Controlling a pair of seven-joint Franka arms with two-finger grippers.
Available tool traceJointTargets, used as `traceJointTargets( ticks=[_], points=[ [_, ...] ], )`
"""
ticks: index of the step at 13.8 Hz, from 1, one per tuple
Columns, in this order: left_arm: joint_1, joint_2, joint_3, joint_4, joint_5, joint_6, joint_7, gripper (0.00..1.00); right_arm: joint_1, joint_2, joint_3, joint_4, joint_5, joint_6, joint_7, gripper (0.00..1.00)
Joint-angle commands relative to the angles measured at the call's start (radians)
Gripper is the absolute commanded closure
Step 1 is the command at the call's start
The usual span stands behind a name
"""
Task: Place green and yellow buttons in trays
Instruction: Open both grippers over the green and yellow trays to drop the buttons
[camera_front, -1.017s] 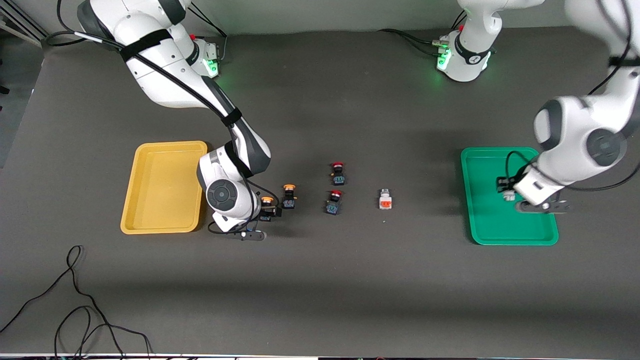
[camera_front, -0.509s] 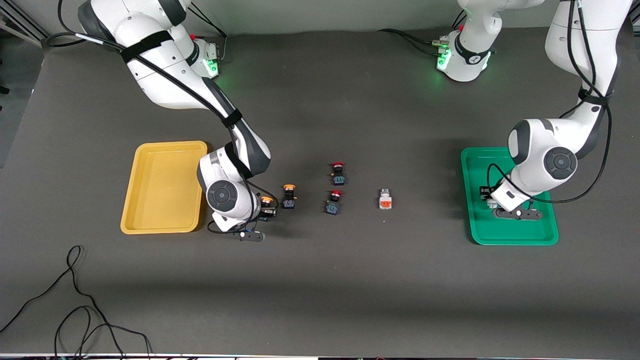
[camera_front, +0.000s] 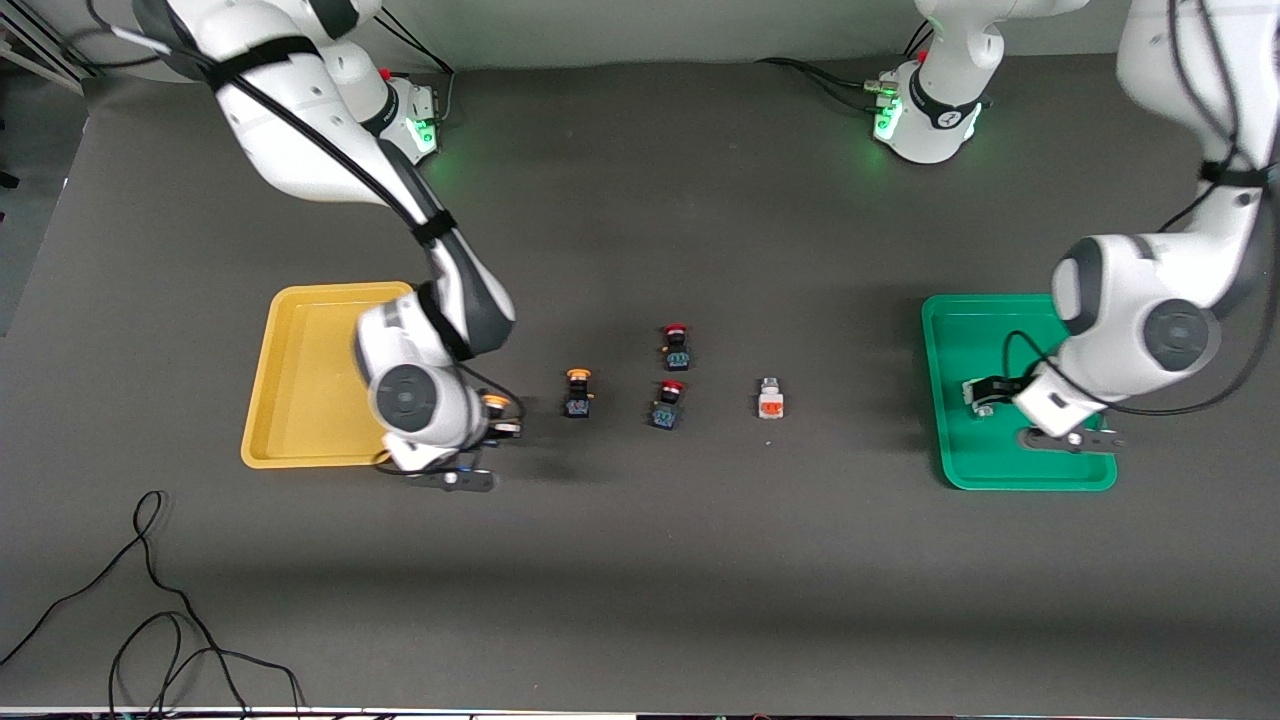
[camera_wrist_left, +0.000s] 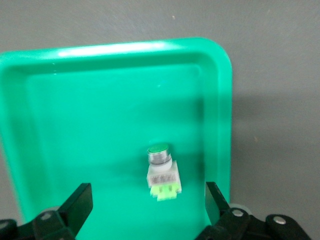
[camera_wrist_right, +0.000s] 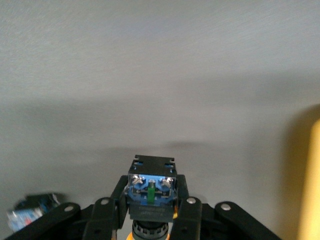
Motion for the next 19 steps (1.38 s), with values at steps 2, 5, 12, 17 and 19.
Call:
traceJointTargets(
  ticks=[2,5,12,17,19],
  points=[
    [0.006,-0.016,-0.016,0.265,-0.008,-0.308,0.005,0.0,-0.09,-0.167,-0.037,-0.121,0.005,-0.087,-0.232,1.0],
    [-0.023,-0.022,-0.023,0.323,-0.1,-0.362,-0.048,0.0,-0.153,-0.237,-0.06,-0.274,0.005,-0.024,-0.386,1.0],
    [-0.345,0.012,-0.022,0.328,-0.111,-0.281,-0.464,0.0,-0.155,-0.238,-0.094,-0.531,-0.007,0.305,-0.466,1.0],
    [-0.484,0.084,-0.02,0.327,-0.104,-0.185,-0.498,0.0,-0.158,-0.231,-0.117,-0.573,-0.007,0.361,-0.489,1.0],
    [-0.513,0.125,-0.02,0.317,-0.102,-0.151,-0.5,0.0,-0.164,-0.224,-0.122,-0.571,-0.007,0.36,-0.503,0.43]
  ],
)
